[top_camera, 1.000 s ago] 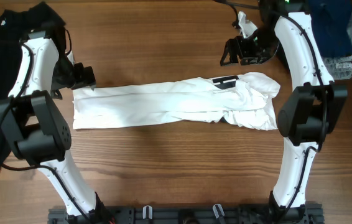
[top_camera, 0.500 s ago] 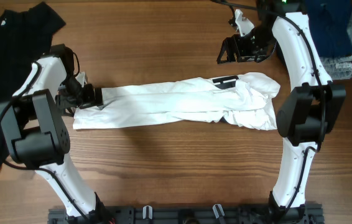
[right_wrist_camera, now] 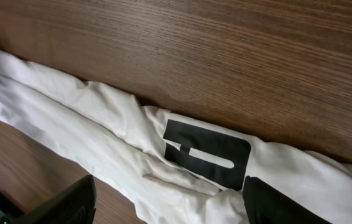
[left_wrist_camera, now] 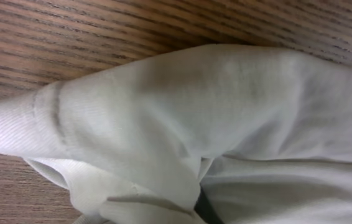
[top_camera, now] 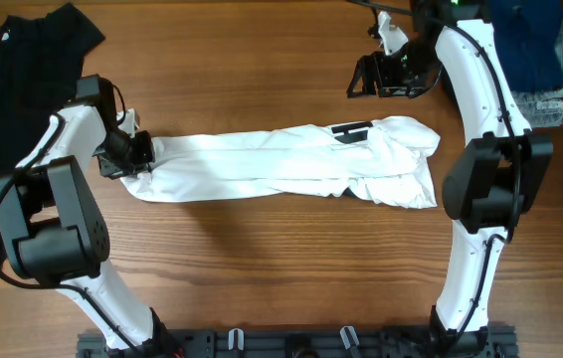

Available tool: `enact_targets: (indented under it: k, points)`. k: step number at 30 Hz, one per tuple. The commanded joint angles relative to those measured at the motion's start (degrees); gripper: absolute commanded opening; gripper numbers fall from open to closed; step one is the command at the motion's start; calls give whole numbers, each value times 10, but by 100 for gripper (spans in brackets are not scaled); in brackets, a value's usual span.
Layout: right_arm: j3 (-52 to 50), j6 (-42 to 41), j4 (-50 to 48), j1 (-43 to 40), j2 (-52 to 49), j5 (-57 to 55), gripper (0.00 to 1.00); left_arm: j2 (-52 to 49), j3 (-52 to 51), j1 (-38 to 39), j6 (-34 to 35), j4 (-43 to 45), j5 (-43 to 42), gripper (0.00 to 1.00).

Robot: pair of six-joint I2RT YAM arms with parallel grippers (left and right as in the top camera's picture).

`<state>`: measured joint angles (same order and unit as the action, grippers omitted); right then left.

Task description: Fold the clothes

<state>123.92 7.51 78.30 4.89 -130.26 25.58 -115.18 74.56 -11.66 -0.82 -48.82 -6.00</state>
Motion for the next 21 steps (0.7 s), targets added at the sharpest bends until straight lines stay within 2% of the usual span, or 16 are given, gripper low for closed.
enact_targets:
  k: [1, 6, 8, 9, 10, 12, 13, 18, 21]
  points:
    - [14, -22, 6, 3, 19, 15, 74, -50, 8, -23, 13, 2, 34, 4]
    - [14, -32, 26, 11, 19, 25, 73, -12, 89, -62, 13, -59, 35, 4]
    - [12, -27, 39, 15, 19, 43, 68, 7, 125, -78, 12, -78, 36, 4]
    - [9, -27, 44, 18, 19, 43, 62, 16, 142, -84, 12, -91, 40, 4]
    - [3, -28, 48, 22, 19, 44, 52, 23, 157, -87, 10, -103, 43, 4]
    - [-15, -28, 52, 30, 19, 58, 15, 35, 184, -88, 10, -122, 54, 4]
    - [-27, -28, 51, 34, 19, 67, 6, 38, 193, -88, 10, -127, 57, 4]
    - [-131, -25, 17, 58, 19, 105, 4, 49, 223, -78, 10, -155, 56, 4]
    - [-158, -31, -11, 59, 19, 106, 4, 50, 225, -50, -3, -173, 56, 4]
